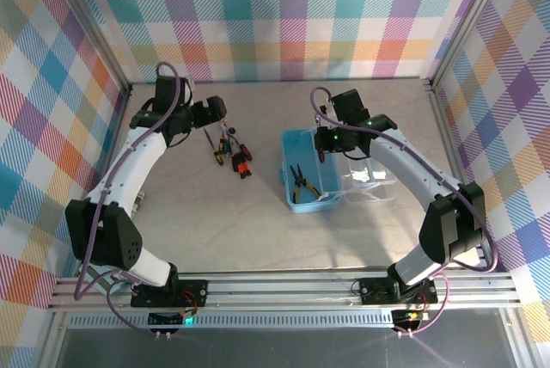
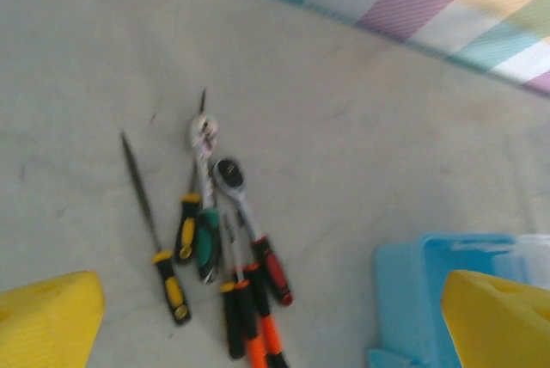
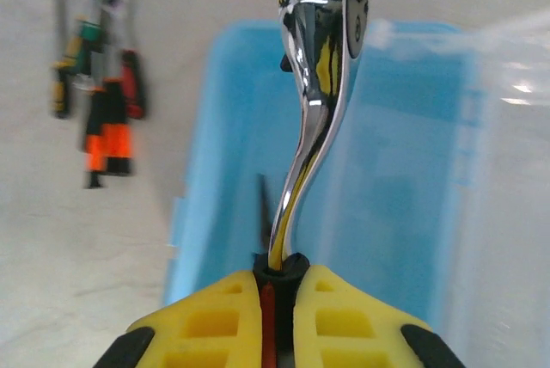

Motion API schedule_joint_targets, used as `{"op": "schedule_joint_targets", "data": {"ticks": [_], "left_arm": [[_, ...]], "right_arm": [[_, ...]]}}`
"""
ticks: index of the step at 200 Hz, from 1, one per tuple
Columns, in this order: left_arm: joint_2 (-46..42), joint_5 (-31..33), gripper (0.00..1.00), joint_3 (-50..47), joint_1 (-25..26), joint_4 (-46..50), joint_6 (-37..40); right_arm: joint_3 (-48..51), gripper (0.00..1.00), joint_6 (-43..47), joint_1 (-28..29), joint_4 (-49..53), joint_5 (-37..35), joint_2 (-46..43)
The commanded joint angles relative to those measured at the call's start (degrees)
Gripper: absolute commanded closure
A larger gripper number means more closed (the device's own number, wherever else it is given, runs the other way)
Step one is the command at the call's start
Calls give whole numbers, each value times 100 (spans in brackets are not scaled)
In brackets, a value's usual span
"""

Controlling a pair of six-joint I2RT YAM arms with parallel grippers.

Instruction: Pack the tool kit

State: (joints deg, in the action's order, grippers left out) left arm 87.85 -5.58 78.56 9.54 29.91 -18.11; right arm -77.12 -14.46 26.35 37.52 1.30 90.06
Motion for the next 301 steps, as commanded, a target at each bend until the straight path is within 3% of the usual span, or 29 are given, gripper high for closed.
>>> {"op": "schedule_joint_targets", "data": {"ticks": [1, 27, 76, 130, 142, 164, 175, 200, 241, 301], "left_arm": [[364, 172, 0, -393, -14, 294, 162], [527, 178, 0, -534, -5, 262, 182], [695, 132, 1, -662, 12, 208, 198], [916, 267, 1, -645, 14, 238, 270], [1020, 459, 3, -602, 30, 315, 318], [1275, 749, 9, -482, 99, 426, 408], [1407, 779, 13, -427, 150, 441, 415], [1670, 763, 25, -303, 305, 393, 396], [2192, 868, 28, -9, 356, 321, 387], [2815, 950, 43, 362, 165, 279, 352]], "right_arm": [[56, 100, 198, 46, 350, -784, 112], [100, 100, 250, 46, 367, -997, 353], [169, 100, 176, 46, 223, -741, 613], [210, 100, 232, 46, 195, -625, 348], [162, 89, 327, 62, 192, -489, 197], [99, 40, 601, 185, 99, -184, -119], [37, 23, 686, 266, 111, -119, -226], [-14, 0, 743, 371, 100, 5, -306], [86, 1, 690, 406, 72, 28, -279], [187, 1, 672, 410, 93, -24, -367]]}}
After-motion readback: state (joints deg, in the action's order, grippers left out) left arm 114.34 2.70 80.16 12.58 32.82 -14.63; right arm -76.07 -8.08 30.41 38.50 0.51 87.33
